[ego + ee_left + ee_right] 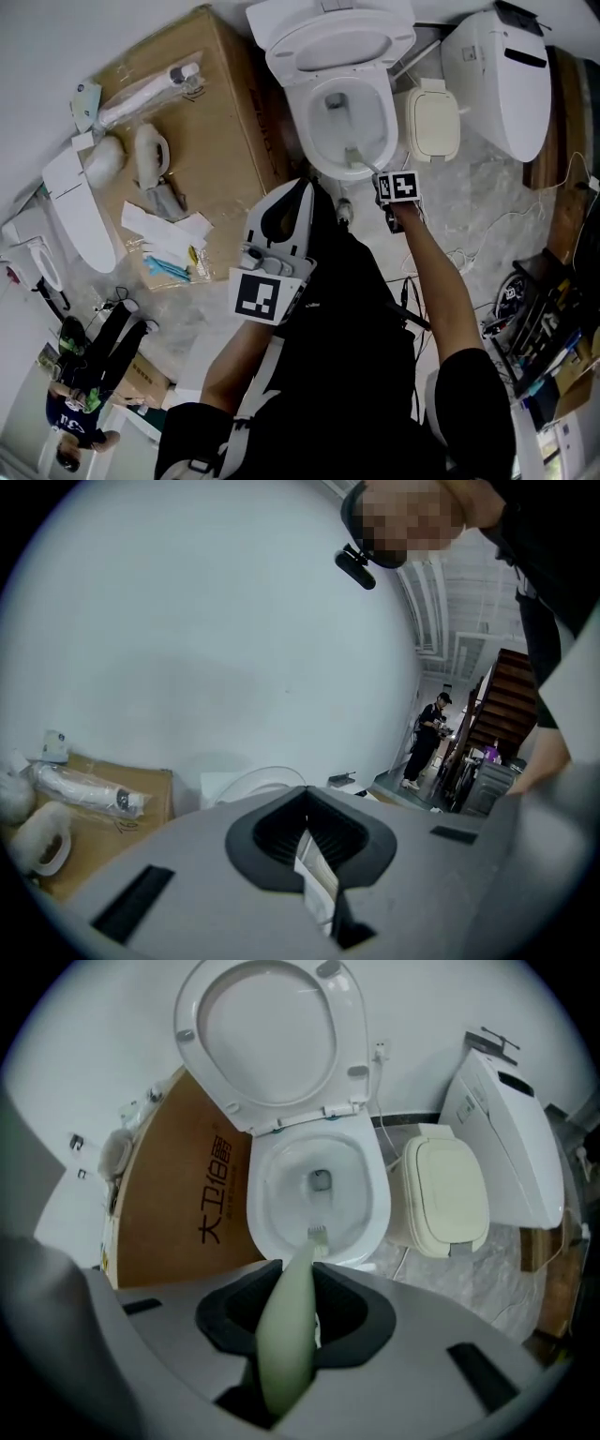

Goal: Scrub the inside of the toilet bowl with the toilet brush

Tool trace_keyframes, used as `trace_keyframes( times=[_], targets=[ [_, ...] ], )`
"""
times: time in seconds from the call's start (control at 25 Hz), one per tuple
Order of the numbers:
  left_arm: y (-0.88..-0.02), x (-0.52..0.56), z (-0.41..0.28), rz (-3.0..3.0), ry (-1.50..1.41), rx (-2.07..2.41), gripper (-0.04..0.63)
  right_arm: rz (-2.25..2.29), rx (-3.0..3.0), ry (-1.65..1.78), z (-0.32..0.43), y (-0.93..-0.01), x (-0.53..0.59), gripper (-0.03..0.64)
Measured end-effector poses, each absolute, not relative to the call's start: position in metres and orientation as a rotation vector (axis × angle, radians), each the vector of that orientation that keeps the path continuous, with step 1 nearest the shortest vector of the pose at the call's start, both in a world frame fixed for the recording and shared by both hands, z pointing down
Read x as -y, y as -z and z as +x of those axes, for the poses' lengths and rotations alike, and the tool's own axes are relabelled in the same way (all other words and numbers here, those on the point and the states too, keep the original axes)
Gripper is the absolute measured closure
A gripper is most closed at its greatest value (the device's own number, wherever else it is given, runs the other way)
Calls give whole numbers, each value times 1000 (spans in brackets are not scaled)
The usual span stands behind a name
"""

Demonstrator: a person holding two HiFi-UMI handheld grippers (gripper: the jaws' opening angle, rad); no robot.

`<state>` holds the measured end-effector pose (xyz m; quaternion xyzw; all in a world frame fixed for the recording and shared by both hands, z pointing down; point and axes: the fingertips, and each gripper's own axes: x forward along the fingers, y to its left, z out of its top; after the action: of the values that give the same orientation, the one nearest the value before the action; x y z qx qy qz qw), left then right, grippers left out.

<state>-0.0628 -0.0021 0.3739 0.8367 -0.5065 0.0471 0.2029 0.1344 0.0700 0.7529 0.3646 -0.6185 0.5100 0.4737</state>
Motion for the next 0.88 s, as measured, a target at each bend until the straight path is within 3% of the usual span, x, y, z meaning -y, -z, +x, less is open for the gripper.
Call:
trace_keyframes(
  times=[0.48, 0.88],
  targets=[
    [-372, 45, -69, 2331, -178, 1408, 588, 450, 1535, -714, 136, -758, -48, 505],
    [-360, 66, -63, 2154, -134, 1669, 588, 175, 1558, -403, 164, -762, -13, 505]
  ],
)
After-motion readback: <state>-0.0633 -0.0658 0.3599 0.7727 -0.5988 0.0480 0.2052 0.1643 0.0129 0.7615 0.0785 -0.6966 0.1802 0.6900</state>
